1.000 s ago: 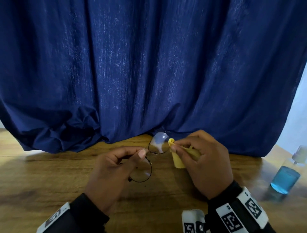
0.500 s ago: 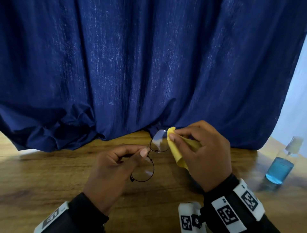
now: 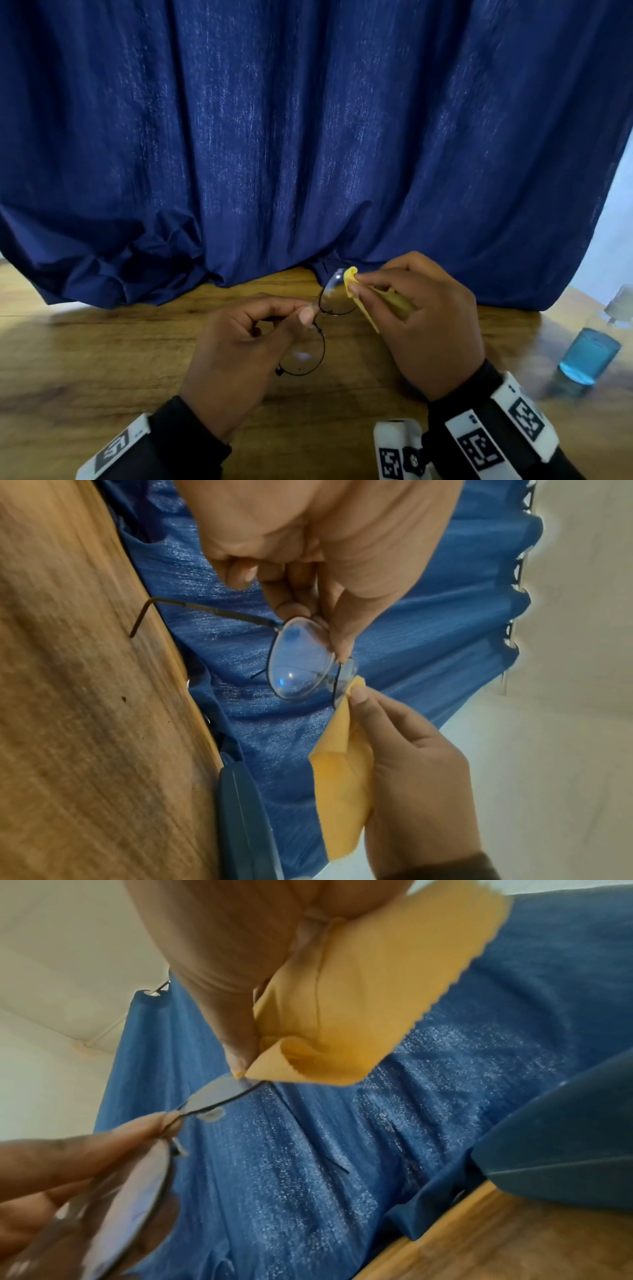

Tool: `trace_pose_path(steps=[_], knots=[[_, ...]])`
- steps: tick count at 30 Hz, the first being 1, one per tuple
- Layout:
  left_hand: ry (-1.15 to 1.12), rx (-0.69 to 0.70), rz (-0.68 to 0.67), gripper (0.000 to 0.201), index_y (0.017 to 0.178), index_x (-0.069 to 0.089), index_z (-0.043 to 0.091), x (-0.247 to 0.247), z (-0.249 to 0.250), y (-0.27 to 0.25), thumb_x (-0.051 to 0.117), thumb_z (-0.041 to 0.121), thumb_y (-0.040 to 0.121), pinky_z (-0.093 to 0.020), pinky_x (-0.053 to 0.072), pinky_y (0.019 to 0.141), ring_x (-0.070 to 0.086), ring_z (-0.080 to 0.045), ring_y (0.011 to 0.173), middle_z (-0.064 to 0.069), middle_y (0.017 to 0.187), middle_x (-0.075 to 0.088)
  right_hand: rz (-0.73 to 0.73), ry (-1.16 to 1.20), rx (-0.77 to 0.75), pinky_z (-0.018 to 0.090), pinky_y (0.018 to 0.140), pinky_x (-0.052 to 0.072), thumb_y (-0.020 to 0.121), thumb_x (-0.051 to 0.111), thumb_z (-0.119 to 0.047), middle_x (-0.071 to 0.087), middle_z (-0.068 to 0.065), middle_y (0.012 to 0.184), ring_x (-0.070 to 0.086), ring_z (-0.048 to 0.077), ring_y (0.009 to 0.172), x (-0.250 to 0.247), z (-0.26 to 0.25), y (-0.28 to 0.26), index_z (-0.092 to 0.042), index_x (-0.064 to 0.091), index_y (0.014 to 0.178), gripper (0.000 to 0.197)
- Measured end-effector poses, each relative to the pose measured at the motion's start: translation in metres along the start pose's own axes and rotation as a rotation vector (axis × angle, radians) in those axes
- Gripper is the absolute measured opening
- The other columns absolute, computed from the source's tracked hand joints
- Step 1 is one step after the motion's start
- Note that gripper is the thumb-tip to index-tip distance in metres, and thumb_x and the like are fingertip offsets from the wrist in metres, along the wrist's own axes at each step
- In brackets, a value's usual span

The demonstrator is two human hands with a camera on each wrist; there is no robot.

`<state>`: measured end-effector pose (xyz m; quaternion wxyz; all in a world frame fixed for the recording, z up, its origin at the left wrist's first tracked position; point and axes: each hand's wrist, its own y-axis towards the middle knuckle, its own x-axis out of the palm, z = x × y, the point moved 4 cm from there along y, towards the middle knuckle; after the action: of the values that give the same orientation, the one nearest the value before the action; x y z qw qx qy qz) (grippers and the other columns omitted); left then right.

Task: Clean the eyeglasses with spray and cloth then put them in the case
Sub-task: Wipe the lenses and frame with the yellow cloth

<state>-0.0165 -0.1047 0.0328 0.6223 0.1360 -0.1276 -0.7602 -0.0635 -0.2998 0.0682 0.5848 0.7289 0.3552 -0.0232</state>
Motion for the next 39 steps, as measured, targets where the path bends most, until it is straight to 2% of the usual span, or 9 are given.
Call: trace_pose_path(steps=[5,8,11,13,17,22,29,34,39], knots=[[0.007,0.011,-0.002,0.008,0.086,0.083,0.020,-0.001,0.000,-0.001,0.075,0.019,0.083,-0.011,0.056,0.064,0.075,-0.016,0.088,0.002,0.090,0.081,-0.195,0.097,-0.122,0.028,0.058,0.055,0.089,0.070,-0.038,0.066,-0.014,0.089,0.063,0.004,0.074,0.014,-0.014,-0.006,-0.029,0.080,0.097,0.016],[0.034,0.036,0.018,0.007,0.085,0.083,0.021,-0.005,0.005,0.001,0.076,0.018,0.084,-0.007,0.053,0.064,0.074,-0.004,0.082,0.003,0.088,0.081,-0.115,0.063,-0.053,0.031,0.056,0.055,0.088,0.069,-0.039,0.065,-0.014,0.086,0.063,0.005,0.071,0.008,-0.004,-0.002,-0.028,0.079,0.093,0.016],[0.088,0.089,0.003,0.007,0.085,0.082,0.018,-0.002,0.012,-0.001,0.076,0.015,0.084,-0.004,0.045,0.051,0.059,0.010,0.051,0.001,0.082,0.080,0.002,0.016,0.009,0.024,0.061,0.053,0.087,0.076,-0.030,0.065,-0.012,0.085,0.063,0.005,0.071,0.001,0.003,0.000,-0.025,0.080,0.092,0.009],[0.135,0.120,-0.001,0.006,0.084,0.082,0.017,0.001,0.015,-0.003,0.077,0.014,0.083,-0.001,0.040,0.047,0.052,0.012,0.045,0.002,0.080,0.079,0.031,0.008,0.015,0.020,0.062,0.050,0.086,0.077,-0.028,0.065,-0.011,0.085,0.062,0.004,0.071,0.002,0.003,0.000,-0.023,0.081,0.093,0.008],[0.161,0.104,0.011,0.007,0.083,0.082,0.022,0.000,0.011,-0.002,0.077,0.019,0.083,-0.002,0.042,0.051,0.054,0.011,0.050,0.006,0.083,0.080,-0.135,0.057,-0.059,0.023,0.058,0.054,0.088,0.074,-0.033,0.064,-0.013,0.087,0.062,0.004,0.072,0.013,-0.008,-0.004,-0.026,0.079,0.094,0.011],[0.093,0.056,0.048,0.007,0.083,0.083,0.027,-0.007,0.003,0.003,0.077,0.023,0.083,-0.011,0.054,0.074,0.074,-0.007,0.086,0.005,0.086,0.081,-0.180,0.003,-0.033,0.025,0.057,0.054,0.087,0.070,-0.039,0.061,-0.017,0.085,0.060,0.002,0.071,0.013,-0.005,-0.004,-0.030,0.077,0.089,0.012],[0.189,0.113,0.021,0.006,0.085,0.082,0.025,0.000,0.013,-0.003,0.076,0.022,0.083,-0.004,0.045,0.054,0.058,0.010,0.054,0.012,0.083,0.079,-0.057,-0.013,-0.013,0.020,0.059,0.051,0.089,0.072,-0.034,0.063,-0.012,0.087,0.060,0.004,0.071,0.007,-0.004,-0.002,-0.026,0.077,0.092,0.010],[0.152,0.109,0.061,0.007,0.085,0.081,0.025,-0.007,0.012,0.000,0.076,0.021,0.083,-0.004,0.049,0.062,0.069,0.002,0.071,0.010,0.085,0.080,-0.265,0.014,-0.047,0.030,0.058,0.055,0.090,0.067,-0.042,0.061,-0.016,0.087,0.060,0.004,0.072,0.019,-0.006,-0.007,-0.030,0.075,0.090,0.014],[0.246,0.158,0.057,0.006,0.083,0.081,0.027,-0.002,0.020,-0.004,0.075,0.027,0.080,-0.001,0.044,0.058,0.063,0.009,0.060,0.010,0.082,0.079,0.002,-0.041,0.104,0.026,0.060,0.052,0.087,0.072,-0.033,0.061,-0.013,0.082,0.057,0.003,0.068,0.004,0.010,-0.001,-0.026,0.072,0.081,0.009]])
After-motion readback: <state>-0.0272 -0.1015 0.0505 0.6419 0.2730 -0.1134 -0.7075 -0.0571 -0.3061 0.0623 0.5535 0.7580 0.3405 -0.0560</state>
